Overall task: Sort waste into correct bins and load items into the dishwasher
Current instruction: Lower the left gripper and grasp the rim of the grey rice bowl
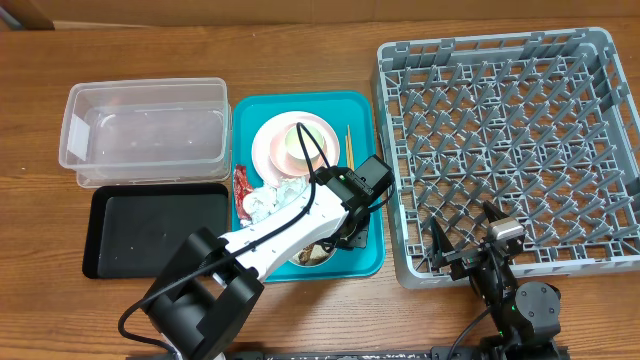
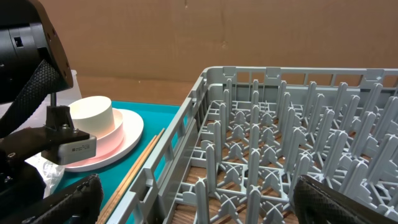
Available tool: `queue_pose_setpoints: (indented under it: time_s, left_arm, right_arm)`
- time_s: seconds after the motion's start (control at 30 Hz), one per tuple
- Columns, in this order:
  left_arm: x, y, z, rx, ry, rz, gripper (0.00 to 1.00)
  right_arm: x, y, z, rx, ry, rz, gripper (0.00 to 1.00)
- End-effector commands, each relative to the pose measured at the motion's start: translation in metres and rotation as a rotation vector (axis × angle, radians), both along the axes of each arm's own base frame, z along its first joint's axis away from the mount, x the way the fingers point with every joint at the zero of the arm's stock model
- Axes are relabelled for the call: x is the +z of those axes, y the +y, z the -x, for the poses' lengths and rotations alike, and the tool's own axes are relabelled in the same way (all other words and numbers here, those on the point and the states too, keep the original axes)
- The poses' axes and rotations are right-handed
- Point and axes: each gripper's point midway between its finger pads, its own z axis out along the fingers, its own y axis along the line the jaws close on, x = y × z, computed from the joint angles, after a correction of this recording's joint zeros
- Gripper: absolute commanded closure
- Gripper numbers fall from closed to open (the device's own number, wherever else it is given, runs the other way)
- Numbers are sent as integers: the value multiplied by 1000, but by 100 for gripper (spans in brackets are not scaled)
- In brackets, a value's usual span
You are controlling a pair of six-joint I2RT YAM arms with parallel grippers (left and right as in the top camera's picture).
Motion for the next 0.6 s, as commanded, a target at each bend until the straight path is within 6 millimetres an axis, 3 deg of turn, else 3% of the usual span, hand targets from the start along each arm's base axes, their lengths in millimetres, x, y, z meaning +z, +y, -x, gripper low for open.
queue_pose_setpoints:
  time_s: [0.0,0.57]
  left_arm:
    - [-2,1,-7,15,-30,-19,83]
    - [-7,6,-12,18,-61,-39,94]
  right_arm:
    - [3,1,1,4,-15,-2,0]
    - [3,1,1,4,-15,-2,0]
